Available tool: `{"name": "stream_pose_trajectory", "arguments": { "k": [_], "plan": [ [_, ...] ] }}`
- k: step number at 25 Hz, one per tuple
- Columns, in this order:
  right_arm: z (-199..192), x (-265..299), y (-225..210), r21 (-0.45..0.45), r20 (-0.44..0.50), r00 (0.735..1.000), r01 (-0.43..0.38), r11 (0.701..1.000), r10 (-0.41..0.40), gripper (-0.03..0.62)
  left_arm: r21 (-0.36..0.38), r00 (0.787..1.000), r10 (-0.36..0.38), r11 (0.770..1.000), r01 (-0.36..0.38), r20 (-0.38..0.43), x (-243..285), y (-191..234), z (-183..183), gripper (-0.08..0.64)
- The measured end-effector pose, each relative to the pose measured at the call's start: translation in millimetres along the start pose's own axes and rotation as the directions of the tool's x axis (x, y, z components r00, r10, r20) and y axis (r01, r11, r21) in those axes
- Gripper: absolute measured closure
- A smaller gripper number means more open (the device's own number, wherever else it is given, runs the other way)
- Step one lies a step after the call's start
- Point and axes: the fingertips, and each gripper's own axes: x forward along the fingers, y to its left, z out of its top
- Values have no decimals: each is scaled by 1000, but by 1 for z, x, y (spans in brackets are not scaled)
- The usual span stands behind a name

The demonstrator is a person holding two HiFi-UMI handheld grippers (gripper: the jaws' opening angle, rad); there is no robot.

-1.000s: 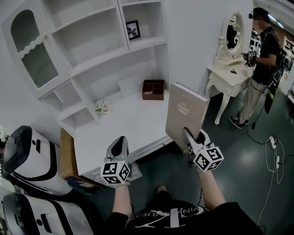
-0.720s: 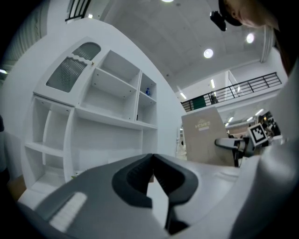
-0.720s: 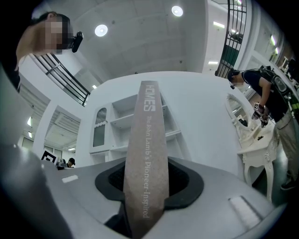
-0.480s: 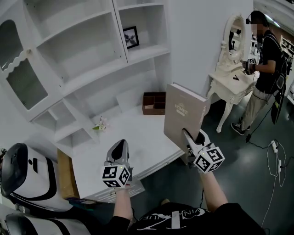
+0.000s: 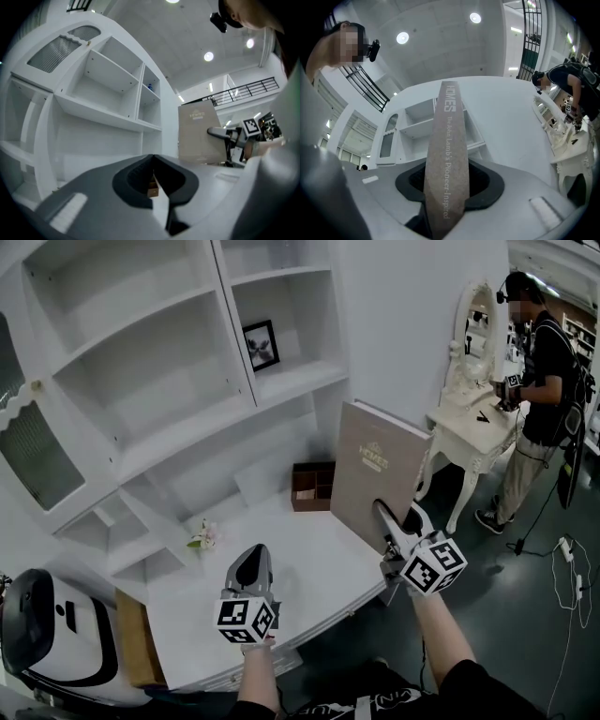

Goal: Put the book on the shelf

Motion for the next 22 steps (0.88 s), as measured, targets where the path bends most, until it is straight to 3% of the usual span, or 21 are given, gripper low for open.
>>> {"name": "stream_pose_trajectory", "arguments": {
  "k": [11, 22],
  "plan": [
    [47, 104, -25, -21, 84, 994, -75, 997, 77, 419, 20, 997, 65, 998, -66, 38, 61, 41, 36, 560],
    [116, 209, -37, -158, 203, 961, -157, 975, 188, 417, 58, 993, 72, 995, -78, 94, 138, 57, 69, 560]
  ]
}}
